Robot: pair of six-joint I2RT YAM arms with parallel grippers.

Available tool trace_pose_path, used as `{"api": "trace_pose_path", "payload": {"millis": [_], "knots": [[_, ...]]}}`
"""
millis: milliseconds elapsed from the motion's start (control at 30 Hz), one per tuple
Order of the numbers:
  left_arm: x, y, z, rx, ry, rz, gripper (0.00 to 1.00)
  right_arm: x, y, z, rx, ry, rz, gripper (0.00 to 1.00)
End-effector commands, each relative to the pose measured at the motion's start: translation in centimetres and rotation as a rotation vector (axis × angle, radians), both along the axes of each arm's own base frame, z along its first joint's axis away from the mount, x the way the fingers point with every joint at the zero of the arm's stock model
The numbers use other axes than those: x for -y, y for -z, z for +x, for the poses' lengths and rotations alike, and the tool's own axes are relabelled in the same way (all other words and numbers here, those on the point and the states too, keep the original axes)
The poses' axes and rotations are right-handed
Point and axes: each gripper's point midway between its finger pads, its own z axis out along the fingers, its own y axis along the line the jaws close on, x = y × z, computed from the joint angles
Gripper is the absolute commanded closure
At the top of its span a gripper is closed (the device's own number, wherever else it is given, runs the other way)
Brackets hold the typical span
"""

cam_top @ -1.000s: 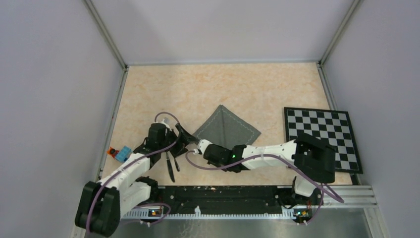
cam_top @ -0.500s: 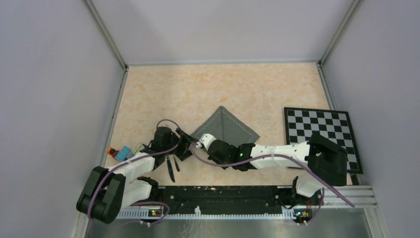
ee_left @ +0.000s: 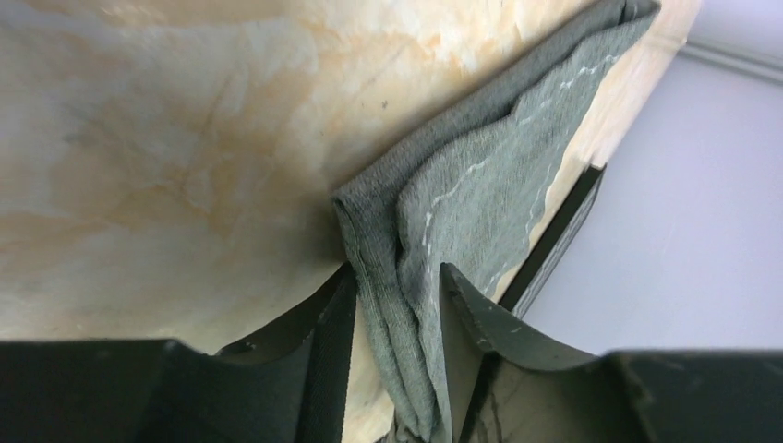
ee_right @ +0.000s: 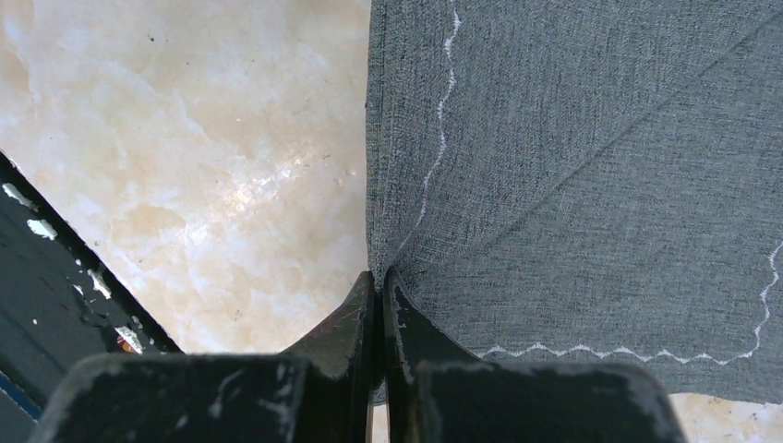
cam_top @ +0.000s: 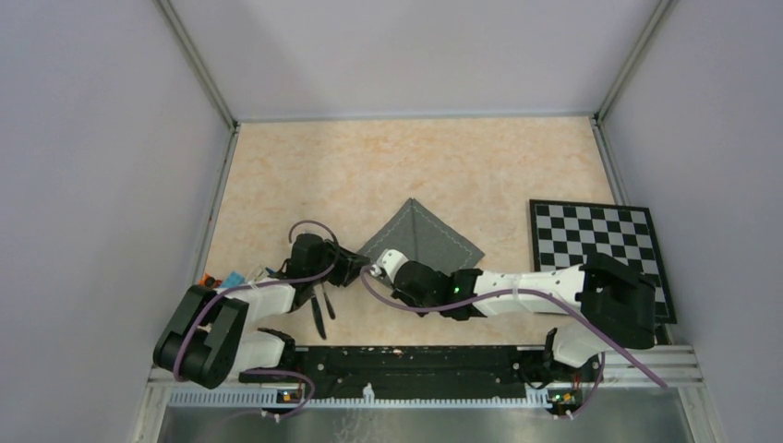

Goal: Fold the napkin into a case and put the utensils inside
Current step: Pick up the upper triangle-folded napkin from the center of the board.

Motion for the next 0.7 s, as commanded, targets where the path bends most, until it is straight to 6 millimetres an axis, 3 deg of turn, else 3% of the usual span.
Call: {"api": "trace_pose_path", "payload": {"millis": [0,300,400,467,667], "knots": [[-1.0,-0.6,1.4,0.075,-0.054,0.050,0.60,-0.8,-1.6,0.2,0.009,0.003,0.081,1.00],[-0.8,-1.9,2.3,0.137,-0.036,0.065,0.78,-0.9,-1.4,0.0,-0.003,0.001,0.084,1.00],[-0.6,-2.1,2.5,0.148,-0.023,0.065,0.87,-0.1,-0.8,0.1,0.007,0.010,0.037,1.00],[-0.5,-2.1,2.5,0.145,-0.014,0.064,0.99,0.8,-0.5,0.4,0.031,0.039,-0.017,0.99],[0.0,-2.0,2.1,0.138,0.015,0.045,1.00,1.6,1.0,-0.4,0.023,0.046,-0.088,0.79]]}}
